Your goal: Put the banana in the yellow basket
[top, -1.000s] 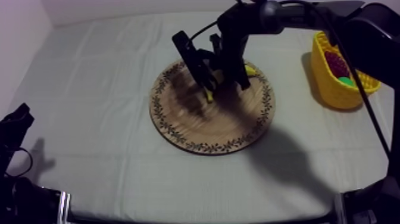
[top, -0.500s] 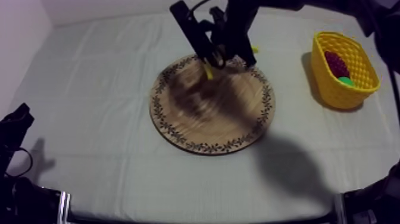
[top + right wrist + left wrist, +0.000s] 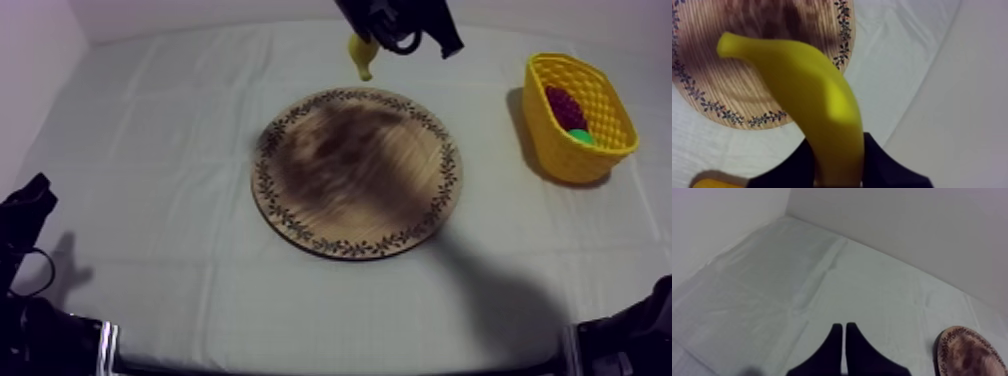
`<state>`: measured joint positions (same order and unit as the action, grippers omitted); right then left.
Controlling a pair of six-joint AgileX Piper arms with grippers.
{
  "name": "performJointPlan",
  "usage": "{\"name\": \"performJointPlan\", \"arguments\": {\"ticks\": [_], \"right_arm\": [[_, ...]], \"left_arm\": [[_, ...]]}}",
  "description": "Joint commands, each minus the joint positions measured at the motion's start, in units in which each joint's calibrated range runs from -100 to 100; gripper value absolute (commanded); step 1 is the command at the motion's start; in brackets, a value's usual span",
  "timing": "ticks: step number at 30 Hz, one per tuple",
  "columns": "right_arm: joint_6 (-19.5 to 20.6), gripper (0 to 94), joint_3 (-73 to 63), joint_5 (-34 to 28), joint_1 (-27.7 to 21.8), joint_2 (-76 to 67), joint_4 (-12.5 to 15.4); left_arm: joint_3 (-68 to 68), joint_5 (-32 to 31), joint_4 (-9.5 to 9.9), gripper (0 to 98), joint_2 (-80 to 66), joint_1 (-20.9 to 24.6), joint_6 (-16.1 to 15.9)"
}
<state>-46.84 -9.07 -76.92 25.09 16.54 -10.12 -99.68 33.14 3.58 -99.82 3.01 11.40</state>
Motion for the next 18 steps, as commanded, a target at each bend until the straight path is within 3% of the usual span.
{"name": "performJointPlan", "arguments": {"ticks": [1,9,18], "right_arm": [[0.8,17.7,0.6,0.0,0.2,-0.6,0.0],[7.5,18.3,0.9,-0.2,1.0,-1.2,-0.7],[18.6,21.6,-2.9,-4.0,-1.0,0.9,0.3]], "left_arm": [[0.0,0.0,0.01,0.1,0.0,0.0,0.0],[0.0,0.0,0.01,0.1,0.0,0.0,0.0],[0.0,0.0,0.01,0.1,0.0,0.0,0.0]]}}
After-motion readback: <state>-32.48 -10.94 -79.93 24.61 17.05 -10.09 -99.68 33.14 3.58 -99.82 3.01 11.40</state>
